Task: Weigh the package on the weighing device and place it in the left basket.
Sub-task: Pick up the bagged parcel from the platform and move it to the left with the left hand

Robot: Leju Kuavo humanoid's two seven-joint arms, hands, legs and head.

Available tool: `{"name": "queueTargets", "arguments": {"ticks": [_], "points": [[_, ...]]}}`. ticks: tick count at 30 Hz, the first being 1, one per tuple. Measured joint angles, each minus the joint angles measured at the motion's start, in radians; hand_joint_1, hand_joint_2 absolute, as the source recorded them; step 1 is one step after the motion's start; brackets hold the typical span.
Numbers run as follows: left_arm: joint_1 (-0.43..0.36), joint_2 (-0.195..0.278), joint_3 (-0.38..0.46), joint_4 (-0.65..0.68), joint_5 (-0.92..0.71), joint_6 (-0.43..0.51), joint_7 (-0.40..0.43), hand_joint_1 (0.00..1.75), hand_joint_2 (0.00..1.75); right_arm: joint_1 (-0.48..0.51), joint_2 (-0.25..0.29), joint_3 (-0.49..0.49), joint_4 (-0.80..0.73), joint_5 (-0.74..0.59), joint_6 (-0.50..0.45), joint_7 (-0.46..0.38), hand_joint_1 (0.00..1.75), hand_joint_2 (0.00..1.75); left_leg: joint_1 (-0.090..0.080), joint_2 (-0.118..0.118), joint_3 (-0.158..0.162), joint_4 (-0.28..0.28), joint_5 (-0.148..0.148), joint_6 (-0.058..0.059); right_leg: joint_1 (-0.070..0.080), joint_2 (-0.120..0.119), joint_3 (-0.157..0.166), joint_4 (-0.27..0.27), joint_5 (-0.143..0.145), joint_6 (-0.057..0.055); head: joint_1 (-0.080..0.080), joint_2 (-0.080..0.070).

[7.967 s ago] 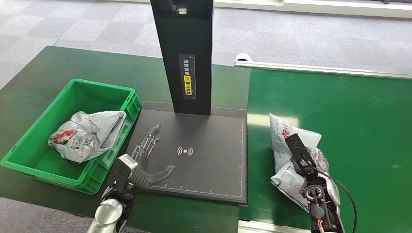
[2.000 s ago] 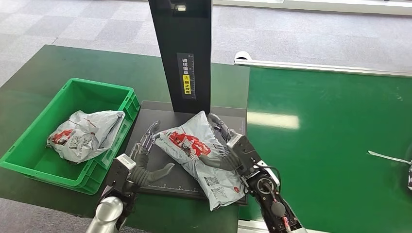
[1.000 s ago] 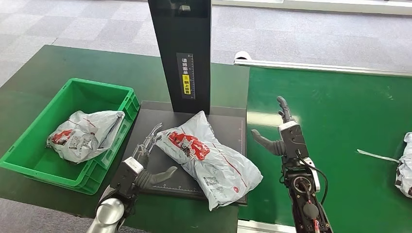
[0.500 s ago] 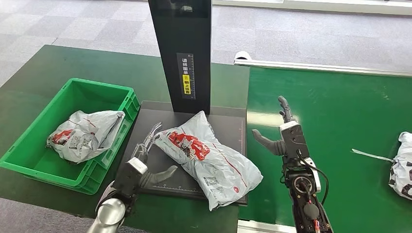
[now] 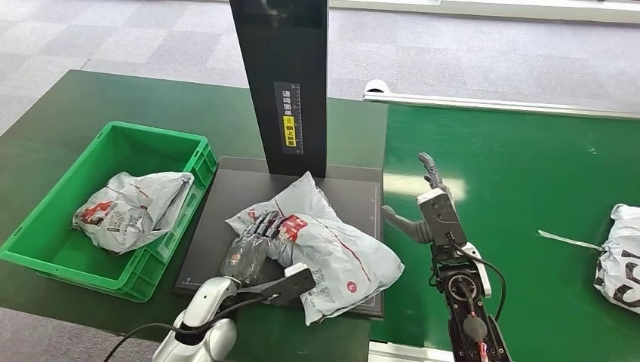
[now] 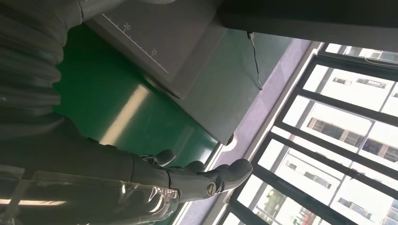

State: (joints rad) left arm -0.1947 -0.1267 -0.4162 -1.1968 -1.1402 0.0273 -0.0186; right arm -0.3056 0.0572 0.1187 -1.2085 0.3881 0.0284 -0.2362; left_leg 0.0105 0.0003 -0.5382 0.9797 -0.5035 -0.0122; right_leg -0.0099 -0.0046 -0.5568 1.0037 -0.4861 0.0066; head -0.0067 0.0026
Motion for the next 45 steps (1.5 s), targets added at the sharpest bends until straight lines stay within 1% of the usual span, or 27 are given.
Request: {"name": "queueTargets", "arguments": {"ticks": [6, 12, 13, 16, 17, 18, 19, 21, 22, 23, 28, 33, 37, 45], "points": [[-0.021, -0.002, 0.004, 0.035, 0.027, -0.058, -0.053, 0.0, 1.75, 0.009, 0.006, -0.004, -0.008, 0.007, 0.003, 0.008, 0.0, 1.75, 0.0, 0.0, 0.004, 0.0, 0.0, 0.0, 0.0, 0.0, 0.005, 0.0, 0.0, 0.0, 0.0, 0.0], [-0.027, -0.003, 0.006, 0.046, 0.037, -0.065, -0.063, 0.0, 1.75, 0.024, 0.008, -0.005, -0.013, 0.007, 0.003, 0.01, 0.0, 1.75, 0.0, 0.0, 0.009, 0.0, 0.0, 0.0, -0.001, 0.0, 0.009, 0.0, 0.0, 0.0, 0.0, 0.0], [-0.028, -0.003, 0.006, 0.048, 0.043, -0.067, -0.066, 0.03, 1.75, 0.028, 0.008, -0.006, -0.018, 0.007, 0.003, 0.011, 0.0, 1.75, 0.0, 0.0, 0.009, 0.0, 0.0, 0.0, -0.001, 0.0, 0.01, 0.0, 0.0, 0.0, 0.0, 0.0], [-0.029, -0.003, 0.006, 0.054, 0.073, -0.071, -0.083, 0.31, 1.75, 0.04, 0.008, -0.006, -0.033, 0.01, 0.003, 0.014, 0.0, 1.75, 0.0, 0.0, 0.01, 0.0, 0.0, 0.0, -0.001, 0.0, 0.011, 0.0, 0.0, 0.0, 0.0, 0.0], [-0.028, -0.003, 0.006, 0.056, 0.089, -0.071, -0.091, 0.37, 1.75, 0.043, 0.008, -0.007, -0.038, 0.011, 0.003, 0.015, 0.0, 1.75, 0.0, 0.0, 0.01, 0.0, 0.0, 0.0, -0.001, 0.0, 0.011, 0.0, 0.0, 0.0, 0.0, 0.0], [-0.027, -0.002, 0.006, 0.058, 0.105, -0.072, -0.1, 0.37, 1.75, 0.046, 0.008, -0.008, -0.042, 0.011, 0.003, 0.015, 0.0, 1.75, 0.0, 0.0, 0.011, 0.0, 0.0, 0.0, -0.001, 0.0, 0.011, 0.0, 0.0, 0.0, 0.0, 0.0], [-0.026, -0.002, 0.006, 0.06, 0.12, -0.072, -0.108, 0.49, 1.75, 0.048, 0.008, -0.008, -0.047, 0.012, 0.003, 0.015, 0.0, 1.75, 0.0, 0.0, 0.011, 0.0, 0.0, 0.0, -0.001, 0.0, 0.011, 0.0, 0.0, 0.0, 0.0, 0.0], [-0.024, -0.001, 0.006, 0.061, 0.137, -0.071, -0.117, 0.96, 1.75, 0.053, 0.008, -0.011, -0.054, 0.013, 0.003, 0.015, 0.0, 1.75, 0.0, 0.0, 0.011, 0.0, 0.0, 0.0, -0.001, 0.0, 0.011, 0.0, 0.0, 0.0, 0.0, 0.0], [-0.024, -0.001, 0.006, 0.061, 0.142, -0.071, -0.12, 1.23, 1.75, 0.054, 0.008, -0.012, -0.056, 0.013, 0.003, 0.015, 0.0, 1.75, 0.0, 0.0, 0.011, 0.0, 0.0, 0.0, -0.001, 0.0, 0.011, 0.0, 0.0, 0.0, 0.0, 0.0], [-0.024, 0.0, 0.006, 0.061, 0.148, -0.071, -0.123, 1.37, 1.75, 0.055, 0.008, -0.014, -0.058, 0.013, 0.003, 0.016, 0.0, 1.75, 0.0, 0.0, 0.011, 0.0, 0.0, 0.0, -0.001, 0.0, 0.011, 0.0, 0.0, 0.0, 0.0, 0.0], [-0.023, 0.002, 0.007, 0.05, 0.201, -0.065, -0.154, 1.6, 1.75, 0.062, 0.008, -0.016, -0.071, 0.013, 0.003, 0.016, 0.0, 1.75, 0.0, 0.0, 0.01, 0.0, 0.0, 0.0, -0.001, 0.0, 0.011, 0.0, 0.0, 0.0, 0.0, 0.0], [-0.001, 0.006, 0.009, 0.024, 0.259, -0.063, -0.185, 1.62, 1.75, 0.072, 0.008, -0.016, -0.082, 0.013, 0.006, 0.018, 0.0, 1.75, 0.0, 0.0, 0.01, 0.0, -0.001, 0.0, 0.0, 0.0, 0.01, 0.0, 0.0, 0.0, 0.0, 0.0], [0.009, 0.009, 0.009, 0.011, 0.265, -0.063, -0.19, 1.75, 1.75, 0.075, 0.008, -0.016, -0.087, 0.013, 0.01, 0.018, 0.0, 1.75, 0.0, 0.0, 0.01, 0.0, -0.001, 0.0, 0.0, 0.0, 0.01, 0.0, 0.0, 0.0, 0.0, 0.0], [0.011, 0.01, 0.009, 0.002, 0.303, -0.047, -0.224, 1.75, 1.75, 0.087, 0.002, -0.022, -0.099, 0.0, 0.0, 0.018, 0.0, 1.75, 0.0, 0.0, 0.01, 0.0, 0.0, 0.0, 0.0, 0.0, 0.01, 0.0, 0.0, 0.0, 0.0, 0.0]]}}
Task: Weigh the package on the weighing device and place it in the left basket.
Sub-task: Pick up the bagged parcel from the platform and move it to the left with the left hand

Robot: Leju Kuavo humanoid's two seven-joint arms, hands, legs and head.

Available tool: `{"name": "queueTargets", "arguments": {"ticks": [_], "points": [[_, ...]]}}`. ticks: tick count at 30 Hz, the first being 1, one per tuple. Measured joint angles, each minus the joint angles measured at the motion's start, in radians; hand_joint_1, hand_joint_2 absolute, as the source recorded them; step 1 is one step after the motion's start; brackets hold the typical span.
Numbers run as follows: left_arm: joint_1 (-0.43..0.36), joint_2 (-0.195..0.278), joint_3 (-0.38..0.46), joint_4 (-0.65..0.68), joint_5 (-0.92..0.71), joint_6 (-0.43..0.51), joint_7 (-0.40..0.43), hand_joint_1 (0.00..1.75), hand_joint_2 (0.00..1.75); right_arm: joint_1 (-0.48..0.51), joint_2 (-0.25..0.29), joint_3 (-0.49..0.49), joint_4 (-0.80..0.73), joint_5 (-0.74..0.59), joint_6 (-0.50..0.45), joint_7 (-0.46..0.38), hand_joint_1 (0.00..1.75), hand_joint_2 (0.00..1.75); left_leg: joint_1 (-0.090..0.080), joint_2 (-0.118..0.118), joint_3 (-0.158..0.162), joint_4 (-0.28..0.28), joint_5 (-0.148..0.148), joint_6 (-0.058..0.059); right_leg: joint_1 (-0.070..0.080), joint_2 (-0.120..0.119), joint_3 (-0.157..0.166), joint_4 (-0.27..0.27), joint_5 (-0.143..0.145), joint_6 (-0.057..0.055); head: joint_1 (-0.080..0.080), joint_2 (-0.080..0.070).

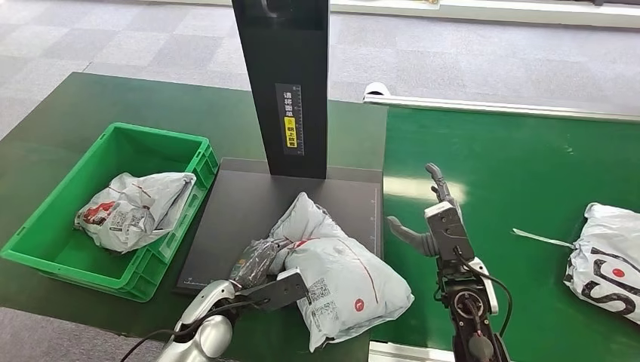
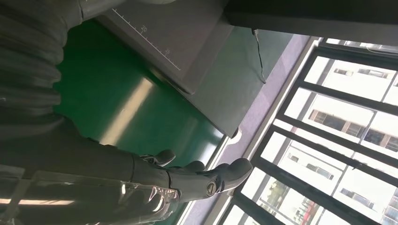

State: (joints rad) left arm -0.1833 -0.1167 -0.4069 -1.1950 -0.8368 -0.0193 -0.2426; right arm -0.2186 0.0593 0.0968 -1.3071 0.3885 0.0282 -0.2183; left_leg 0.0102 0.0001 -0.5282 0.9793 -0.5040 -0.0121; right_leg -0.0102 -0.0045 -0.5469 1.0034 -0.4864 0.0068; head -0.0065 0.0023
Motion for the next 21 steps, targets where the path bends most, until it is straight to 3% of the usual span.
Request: {"name": "queueTargets", "arguments": {"ticks": [4, 10, 17, 21], "points": [[0.002, 0.001, 0.002, -0.011, 0.036, 0.046, -0.054, 1.75, 1.75, 0.0, -0.004, -0.001, -0.001, -0.005, 0.0, -0.003, 0.0, 1.75, 0.0, 0.0, -0.001, 0.0, 0.0, 0.0, 0.0, 0.0, -0.001, 0.0, 0.0, 0.0, 0.0, 0.0], [0.019, 0.001, 0.03, -0.095, 0.158, 0.207, -0.226, 1.75, 1.75, -0.014, -0.008, -0.001, 0.004, -0.023, 0.0, -0.015, 0.0, 1.75, 0.0, 0.0, -0.002, 0.0, 0.0, 0.0, 0.0, 0.0, -0.003, 0.0, 0.0, 0.0, 0.0, 0.0], [0.036, 0.001, 0.052, -0.154, 0.205, 0.254, -0.274, 1.75, 1.75, -0.022, -0.012, -0.001, 0.013, -0.03, -0.001, -0.024, 0.0, 1.75, 0.0, 0.0, -0.004, 0.0, 0.0, 0.0, 0.0, 0.0, -0.004, 0.0, 0.0, 0.0, 0.0, 0.0], [0.05, 0.006, 0.095, -0.216, 0.257, 0.443, -0.365, 1.75, 1.75, -0.021, -0.016, 0.001, 0.02, -0.046, -0.008, -0.041, 0.0, 1.75, 0.0, 0.0, -0.005, 0.0, 0.0, 0.0, 0.0, 0.0, -0.005, 0.0, 0.0, 0.0, 0.0, 0.0]]}}
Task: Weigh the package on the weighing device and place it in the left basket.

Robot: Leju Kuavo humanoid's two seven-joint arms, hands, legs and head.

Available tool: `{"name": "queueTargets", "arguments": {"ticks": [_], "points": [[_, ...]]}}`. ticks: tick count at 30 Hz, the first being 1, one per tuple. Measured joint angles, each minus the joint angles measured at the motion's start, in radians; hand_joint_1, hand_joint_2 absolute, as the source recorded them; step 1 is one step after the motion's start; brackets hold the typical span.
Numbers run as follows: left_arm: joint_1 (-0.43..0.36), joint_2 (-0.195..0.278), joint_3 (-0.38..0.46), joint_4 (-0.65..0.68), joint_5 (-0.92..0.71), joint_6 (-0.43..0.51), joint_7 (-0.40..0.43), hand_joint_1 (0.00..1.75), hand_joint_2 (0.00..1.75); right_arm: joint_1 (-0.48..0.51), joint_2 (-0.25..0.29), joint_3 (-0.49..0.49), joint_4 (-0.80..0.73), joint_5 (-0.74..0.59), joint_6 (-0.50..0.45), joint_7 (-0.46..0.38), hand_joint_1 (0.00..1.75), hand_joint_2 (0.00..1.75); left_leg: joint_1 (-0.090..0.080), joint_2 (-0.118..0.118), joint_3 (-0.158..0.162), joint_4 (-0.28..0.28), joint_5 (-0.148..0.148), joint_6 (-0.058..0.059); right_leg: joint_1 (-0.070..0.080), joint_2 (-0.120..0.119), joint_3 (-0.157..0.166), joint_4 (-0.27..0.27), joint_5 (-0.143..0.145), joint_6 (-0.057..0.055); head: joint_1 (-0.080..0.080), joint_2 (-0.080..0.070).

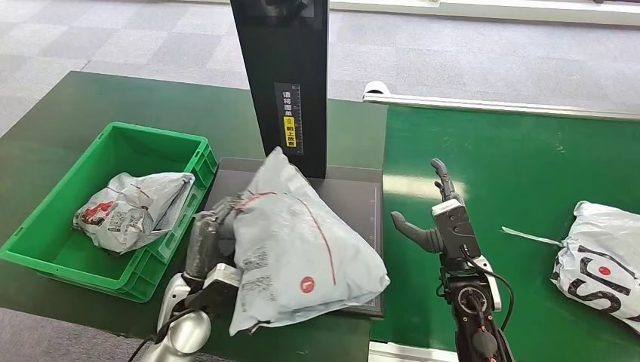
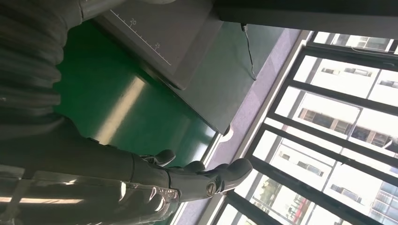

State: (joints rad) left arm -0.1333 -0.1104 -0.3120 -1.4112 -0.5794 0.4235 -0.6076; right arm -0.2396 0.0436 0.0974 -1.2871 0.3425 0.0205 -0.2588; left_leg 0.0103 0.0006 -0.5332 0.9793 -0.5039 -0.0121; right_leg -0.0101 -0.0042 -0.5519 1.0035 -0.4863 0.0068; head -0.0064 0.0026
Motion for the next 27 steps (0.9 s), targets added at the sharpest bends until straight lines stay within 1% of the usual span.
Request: {"name": "queueTargets", "arguments": {"ticks": [3, 5, 9, 17, 21, 24, 27], "points": [[-0.007, 0.011, 0.057, -0.054, -0.074, 0.146, -0.014, 1.75, 1.75, 0.006, -0.002, 0.001, 0.004, -0.002, -0.006, -0.008, 0.0, 1.75, 0.0, 0.0, 0.0, 0.0, 0.0, 0.0, 0.0, 0.0, 0.0, 0.0, 0.0, 0.0, 0.0, 0.0], [-0.016, 0.021, 0.094, -0.082, -0.123, 0.193, -0.008, 1.75, 1.75, 0.01, -0.003, 0.002, 0.006, -0.001, -0.009, -0.013, 0.0, 1.75, 0.001, 0.0, -0.001, 0.0, 0.0, 0.0, 0.001, 0.0, 0.0, 0.0, 0.0, 0.0, 0.0, 0.0], [-0.026, 0.034, 0.137, -0.117, -0.15, 0.207, 0.001, 1.75, 1.75, 0.013, -0.004, 0.003, 0.01, 0.001, -0.01, -0.017, 0.0, 1.75, 0.001, 0.0, -0.001, 0.0, 0.0, 0.0, 0.001, 0.0, -0.001, 0.0, 0.0, 0.0, 0.0, 0.0], [-0.026, 0.041, 0.158, -0.138, -0.155, 0.21, 0.003, 1.75, 1.75, 0.014, -0.005, 0.007, 0.011, 0.002, -0.01, -0.017, 0.0, 1.75, 0.0, 0.0, -0.002, 0.0, 0.0, 0.0, 0.0, 0.0, -0.002, 0.0, 0.0, 0.0, 0.0, 0.0], [-0.031, 0.043, 0.179, -0.147, -0.22, 0.251, 0.002, 1.75, 1.75, 0.016, -0.005, 0.007, 0.011, 0.002, -0.01, -0.017, 0.0, 1.75, 0.001, 0.0, -0.002, 0.0, 0.0, 0.0, 0.001, 0.0, -0.002, 0.0, 0.0, 0.0, 0.0, 0.0], [-0.053, 0.041, 0.249, -0.166, -0.346, 0.266, -0.002, 1.75, 1.75, 0.026, -0.007, 0.007, 0.01, 0.003, -0.012, -0.017, 0.0, 1.75, 0.001, 0.0, -0.002, 0.0, 0.0, 0.0, 0.001, 0.0, -0.002, 0.0, 0.0, 0.0, 0.0, 0.0], [-0.103, 0.015, 0.391, -0.182, -0.554, 0.268, -0.044, 1.75, 1.75, 0.04, -0.008, 0.007, 0.007, 0.007, -0.018, -0.013, 0.0, 1.75, 0.001, 0.0, -0.002, 0.0, 0.0, 0.0, 0.001, 0.0, -0.002, 0.0, 0.0, 0.0, 0.0, 0.0]]}}
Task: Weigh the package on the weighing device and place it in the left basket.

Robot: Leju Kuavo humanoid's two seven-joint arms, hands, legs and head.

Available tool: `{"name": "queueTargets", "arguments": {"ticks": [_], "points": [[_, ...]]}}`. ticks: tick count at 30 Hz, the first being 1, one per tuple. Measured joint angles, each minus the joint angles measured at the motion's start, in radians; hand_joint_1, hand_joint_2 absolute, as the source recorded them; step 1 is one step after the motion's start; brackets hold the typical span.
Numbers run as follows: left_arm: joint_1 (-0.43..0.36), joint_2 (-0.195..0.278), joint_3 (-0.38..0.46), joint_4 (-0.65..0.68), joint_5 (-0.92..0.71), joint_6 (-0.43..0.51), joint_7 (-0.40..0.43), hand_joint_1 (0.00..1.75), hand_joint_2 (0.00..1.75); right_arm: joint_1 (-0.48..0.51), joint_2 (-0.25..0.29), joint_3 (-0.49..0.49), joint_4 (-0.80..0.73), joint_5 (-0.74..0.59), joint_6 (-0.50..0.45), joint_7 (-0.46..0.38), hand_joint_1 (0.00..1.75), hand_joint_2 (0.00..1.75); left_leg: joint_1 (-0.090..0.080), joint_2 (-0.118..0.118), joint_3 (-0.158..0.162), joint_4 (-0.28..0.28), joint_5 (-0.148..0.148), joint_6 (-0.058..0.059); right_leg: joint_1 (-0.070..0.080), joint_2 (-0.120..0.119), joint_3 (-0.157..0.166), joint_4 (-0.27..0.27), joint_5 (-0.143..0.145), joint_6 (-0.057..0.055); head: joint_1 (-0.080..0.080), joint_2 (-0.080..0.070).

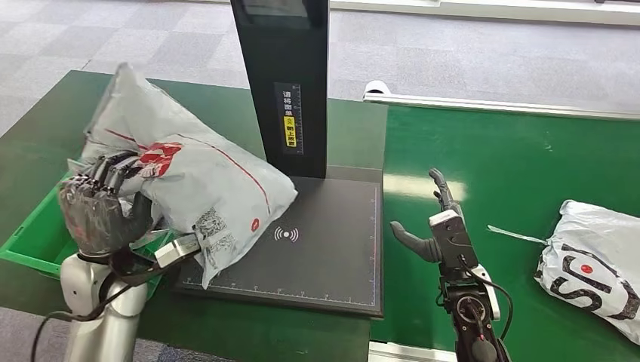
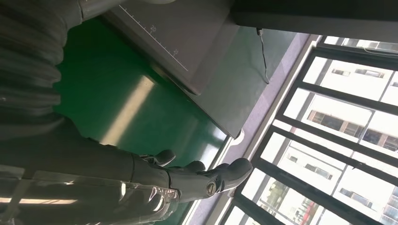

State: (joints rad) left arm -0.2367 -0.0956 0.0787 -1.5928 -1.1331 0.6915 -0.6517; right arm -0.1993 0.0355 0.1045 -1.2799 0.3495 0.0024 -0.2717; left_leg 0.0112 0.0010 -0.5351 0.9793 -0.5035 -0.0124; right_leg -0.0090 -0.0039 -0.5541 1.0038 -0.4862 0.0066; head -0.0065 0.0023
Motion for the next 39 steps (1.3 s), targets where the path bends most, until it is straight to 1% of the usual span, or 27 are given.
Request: {"name": "queueTargets", "arguments": {"ticks": [2, 3, 4, 5, 6, 7, 8, 9, 10, 11, 12, 16, 23, 25, 29, 31, 33, 37, 38, 39], "points": [[-0.031, -0.024, 0.098, -0.007, -0.066, -0.001, -0.024, 1.75, 1.75, 0.01, -0.001, 0.0, -0.004, 0.003, -0.006, 0.002, 0.0, 1.75, 0.0, 0.001, 0.0, 0.0, 0.0, 0.0, 0.0, 0.001, 0.0, 0.0, 0.0, 0.0, 0.0, 0.0], [-0.046, -0.031, 0.138, -0.006, -0.089, -0.009, -0.014, 1.75, 1.75, 0.016, -0.001, 0.0, -0.008, 0.006, -0.009, 0.004, 0.0, 1.75, 0.0, 0.001, 0.0, 0.0, 0.0, 0.0, 0.0, 0.001, -0.001, 0.0, 0.0, 0.0, 0.0, 0.0], [-0.063, -0.034, 0.17, 0.003, -0.126, -0.024, 0.022, 1.75, 1.75, 0.021, -0.002, -0.001, -0.012, 0.009, -0.011, 0.007, 0.0, 1.75, 0.0, 0.001, 0.0, 0.0, 0.0, 0.0, 0.0, 0.001, -0.001, 0.0, 0.0, 0.0, 0.0, 0.0], [-0.083, -0.029, 0.195, 0.025, -0.173, -0.051, 0.093, 1.75, 1.75, 0.025, -0.003, -0.001, -0.016, 0.015, -0.012, 0.01, 0.0, 1.75, 0.0, 0.0, 0.0, 0.0, 0.0, 0.0, 0.0, 0.0, 0.0, 0.0, 0.0, 0.0, 0.0, 0.0], [-0.105, -0.013, 0.212, 0.062, -0.219, -0.09, 0.208, 1.75, 1.75, 0.029, -0.003, -0.001, -0.02, 0.022, -0.011, 0.014, 0.0, 1.75, 0.0, 0.0, 0.0, 0.0, 0.0, 0.0, 0.0, 0.0, 0.0, 0.0, 0.0, -0.001, 0.0, 0.0], [-0.126, 0.008, 0.221, 0.11, -0.248, -0.129, 0.344, 1.75, 1.75, 0.03, -0.002, 0.0, -0.023, 0.029, -0.01, 0.017, 0.0, 1.75, 0.0, 0.001, 0.0, 0.0, 0.0, 0.0, 0.0, 0.001, 0.0, 0.0, 0.001, -0.001, 0.0, 0.0], [-0.145, 0.034, 0.224, 0.159, -0.254, -0.164, 0.485, 1.75, 1.75, 0.031, -0.001, 0.0, -0.024, 0.035, -0.008, 0.019, 0.0, 1.75, 0.0, 0.004, 0.0, 0.0, 0.0, 0.0, 0.0, 0.003, -0.001, 0.0, 0.002, -0.002, 0.0, 0.0], [-0.158, 0.059, 0.226, 0.207, -0.243, -0.193, 0.608, 1.75, 1.75, 0.031, 0.0, 0.001, -0.025, 0.04, -0.006, 0.02, 0.0, 1.75, 0.001, 0.006, 0.0, 0.0, 0.0, 0.0, 0.001, 0.005, -0.002, 0.0, 0.002, -0.003, 0.0, 0.0], [-0.168, 0.08, 0.229, 0.247, -0.225, -0.211, 0.688, 1.75, 1.75, 0.03, 0.0, 0.001, -0.025, 0.043, -0.004, 0.021, 0.0, 1.75, 0.001, 0.008, 0.0, 0.0, 0.001, -0.001, 0.001, 0.006, -0.002, 0.001, 0.003, -0.004, 0.0, 0.0], [-0.174, 0.099, 0.233, 0.281, -0.209, -0.225, 0.732, 1.75, 1.75, 0.029, 0.0, 0.001, -0.025, 0.045, -0.002, 0.022, 0.0, 1.75, 0.002, 0.008, 0.0, 0.0, 0.001, -0.001, 0.002, 0.007, -0.003, 0.001, 0.003, -0.004, 0.0, 0.0], [-0.176, 0.115, 0.237, 0.309, -0.195, -0.234, 0.749, 1.75, 1.75, 0.028, 0.0, 0.001, -0.025, 0.046, 0.0, 0.023, 0.0, 1.75, 0.002, 0.007, -0.001, 0.0, 0.001, -0.001, 0.002, 0.006, -0.003, 0.001, 0.003, -0.004, 0.0, 0.0], [-0.187, 0.156, 0.241, 0.381, -0.175, -0.267, 0.75, 1.75, 1.75, 0.018, 0.004, 0.006, -0.025, 0.044, 0.009, 0.029, 0.0, 1.75, 0.002, 0.005, -0.003, 0.0, 0.001, -0.001, 0.002, 0.004, -0.004, 0.001, 0.003, -0.004, 0.0, 0.0], [-0.206, 0.186, 0.242, 0.462, -0.178, -0.294, 0.78, 1.75, 1.75, 0.012, 0.006, 0.014, -0.024, 0.043, 0.01, 0.031, 0.0, 1.75, 0.001, 0.005, -0.003, 0.0, 0.001, -0.001, 0.002, 0.005, -0.004, 0.0, 0.003, -0.004, 0.0, 0.0], [-0.211, 0.192, 0.242, 0.479, -0.181, -0.34, 0.796, 1.75, 1.75, 0.012, 0.006, 0.016, -0.024, 0.043, 0.012, 0.032, 0.0, 1.75, 0.002, 0.005, -0.003, 0.0, 0.001, -0.001, 0.002, 0.004, -0.004, 0.0, 0.003, -0.004, 0.0, 0.0], [-0.225, 0.209, 0.241, 0.524, -0.166, -0.544, 0.833, 1.75, 1.75, 0.005, 0.007, 0.018, -0.021, 0.05, 0.026, 0.039, 0.0, 1.75, 0.002, 0.005, -0.003, 0.0, 0.001, -0.001, 0.002, 0.005, -0.004, 0.0, 0.003, -0.004, 0.0, 0.0], [-0.226, 0.213, 0.241, 0.544, -0.14, -0.605, 0.83, 1.75, 1.75, 0.001, 0.008, 0.02, -0.017, 0.053, 0.029, 0.041, 0.0, 1.75, 0.002, 0.005, -0.002, 0.0, 0.001, -0.001, 0.002, 0.005, -0.004, 0.0, 0.003, -0.004, 0.0, 0.0], [-0.226, 0.215, 0.241, 0.552, -0.126, -0.624, 0.825, 1.75, 1.75, -0.002, 0.008, 0.02, -0.015, 0.054, 0.029, 0.043, 0.0, 1.75, 0.002, 0.005, -0.002, 0.0, 0.001, -0.002, 0.002, 0.005, -0.004, 0.0, 0.003, -0.004, 0.0, 0.0], [-0.227, 0.217, 0.241, 0.558, -0.121, -0.63, 0.823, 1.75, 1.75, -0.004, 0.008, 0.021, -0.014, 0.055, 0.029, 0.044, 0.0, 1.75, 0.002, 0.005, -0.002, 0.0, 0.001, -0.002, 0.002, 0.005, -0.003, 0.0, 0.003, -0.004, 0.0, 0.0], [-0.228, 0.219, 0.241, 0.564, -0.117, -0.635, 0.821, 1.72, 1.75, -0.006, 0.009, 0.022, -0.013, 0.056, 0.029, 0.046, 0.0, 1.75, 0.002, 0.005, -0.002, 0.0, 0.001, -0.002, 0.002, 0.005, -0.003, 0.0, 0.003, -0.004, 0.0, 0.0], [-0.228, 0.22, 0.241, 0.569, -0.113, -0.641, 0.82, 1.58, 1.75, -0.008, 0.009, 0.023, -0.011, 0.056, 0.029, 0.047, 0.0, 1.75, 0.002, 0.005, -0.002, 0.0, 0.001, -0.002, 0.002, 0.004, -0.003, 0.0, 0.003, -0.004, 0.0, 0.0]]}}
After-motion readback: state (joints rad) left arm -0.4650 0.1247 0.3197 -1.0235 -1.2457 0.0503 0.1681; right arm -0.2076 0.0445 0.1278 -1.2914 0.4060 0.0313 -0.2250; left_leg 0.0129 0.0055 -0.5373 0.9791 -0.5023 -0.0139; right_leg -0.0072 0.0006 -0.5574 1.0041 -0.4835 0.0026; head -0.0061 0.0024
